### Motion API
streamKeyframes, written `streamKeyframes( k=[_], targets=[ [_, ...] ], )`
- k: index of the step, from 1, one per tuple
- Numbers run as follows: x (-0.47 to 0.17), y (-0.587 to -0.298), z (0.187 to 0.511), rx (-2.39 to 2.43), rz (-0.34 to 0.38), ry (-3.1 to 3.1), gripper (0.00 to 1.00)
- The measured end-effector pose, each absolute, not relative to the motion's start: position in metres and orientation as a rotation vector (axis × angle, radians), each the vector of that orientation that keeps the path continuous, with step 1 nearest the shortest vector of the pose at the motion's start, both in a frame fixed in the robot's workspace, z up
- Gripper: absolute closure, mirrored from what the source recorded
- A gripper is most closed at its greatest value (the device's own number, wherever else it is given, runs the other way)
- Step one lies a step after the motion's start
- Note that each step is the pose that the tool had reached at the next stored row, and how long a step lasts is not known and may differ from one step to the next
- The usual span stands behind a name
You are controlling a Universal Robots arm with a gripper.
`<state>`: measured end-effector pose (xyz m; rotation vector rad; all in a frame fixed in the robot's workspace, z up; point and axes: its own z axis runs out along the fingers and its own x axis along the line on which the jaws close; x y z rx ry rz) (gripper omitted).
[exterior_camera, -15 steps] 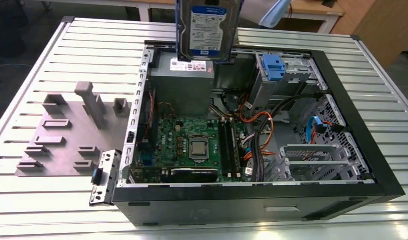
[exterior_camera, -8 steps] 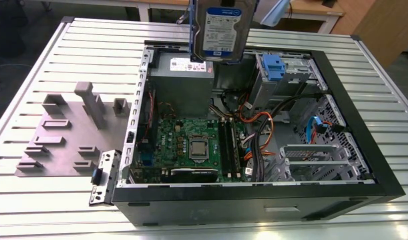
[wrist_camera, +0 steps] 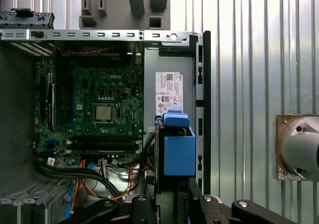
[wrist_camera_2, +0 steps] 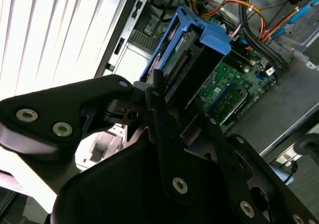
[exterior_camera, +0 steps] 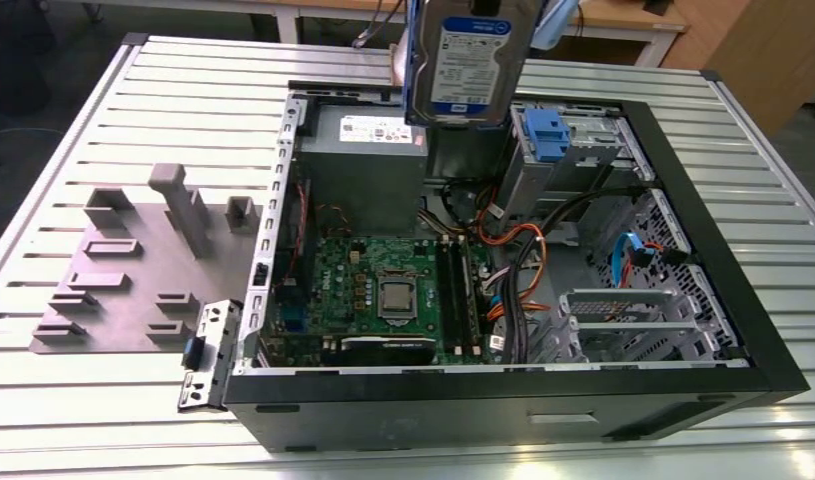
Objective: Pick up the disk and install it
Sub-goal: 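Pick up the disk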
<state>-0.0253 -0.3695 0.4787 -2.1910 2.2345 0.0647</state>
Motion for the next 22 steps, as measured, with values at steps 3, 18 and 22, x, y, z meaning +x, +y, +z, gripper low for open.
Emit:
streamKeyframes(
  k=[3, 18, 22],
  targets=[
    [-0.0186, -0.3695, 0.4786, -2.191, 0.065, 2.235, 0.65],
    [-0.0138, -0.3716, 0.4786, -2.192, 0.063, 2.235, 0.65],
    [-0.0138, -0.3735, 0.4785, -2.193, 0.062, 2.235, 0.65]
  ],
)
